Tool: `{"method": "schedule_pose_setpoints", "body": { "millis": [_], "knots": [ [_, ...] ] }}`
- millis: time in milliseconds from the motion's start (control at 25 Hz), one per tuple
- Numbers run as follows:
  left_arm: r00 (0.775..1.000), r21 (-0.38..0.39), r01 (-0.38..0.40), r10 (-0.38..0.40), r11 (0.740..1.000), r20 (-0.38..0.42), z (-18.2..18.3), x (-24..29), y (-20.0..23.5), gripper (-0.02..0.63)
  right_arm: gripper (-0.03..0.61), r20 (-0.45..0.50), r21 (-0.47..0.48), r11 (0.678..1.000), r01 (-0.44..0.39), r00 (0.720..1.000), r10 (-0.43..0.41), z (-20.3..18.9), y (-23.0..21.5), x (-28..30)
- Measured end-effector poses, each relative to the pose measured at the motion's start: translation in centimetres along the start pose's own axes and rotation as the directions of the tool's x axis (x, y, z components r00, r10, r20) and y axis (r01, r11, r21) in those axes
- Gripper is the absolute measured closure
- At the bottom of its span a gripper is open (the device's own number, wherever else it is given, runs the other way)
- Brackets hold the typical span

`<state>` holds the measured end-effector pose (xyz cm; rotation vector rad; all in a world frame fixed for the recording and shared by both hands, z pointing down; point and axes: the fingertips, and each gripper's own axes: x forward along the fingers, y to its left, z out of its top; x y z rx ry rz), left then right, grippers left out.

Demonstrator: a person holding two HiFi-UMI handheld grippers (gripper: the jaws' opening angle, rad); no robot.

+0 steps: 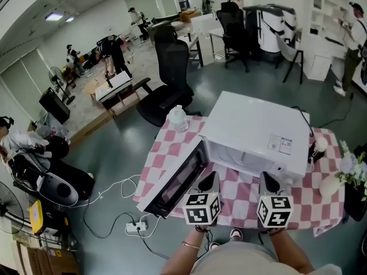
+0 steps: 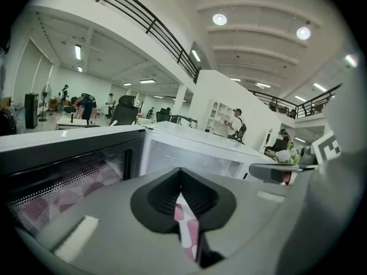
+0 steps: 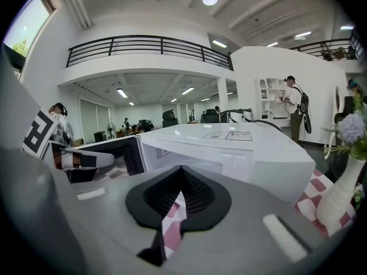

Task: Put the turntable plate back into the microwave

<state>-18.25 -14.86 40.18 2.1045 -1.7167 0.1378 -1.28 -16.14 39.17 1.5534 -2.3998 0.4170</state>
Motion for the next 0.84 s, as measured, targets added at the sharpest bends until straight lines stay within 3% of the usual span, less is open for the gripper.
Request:
{"method": "schedule_pose_setpoints", "body": {
  "millis": [840],
  "knots": [
    [1.0,-0.03,0.014,-0.014,0.999,-0.009,-0.42,0.48,-1.01,0.615,0.571,-0.005,0.023,1.0,-0.004,1.0,0.004,-0.33,-0.34,-0.44]
  ]
}}
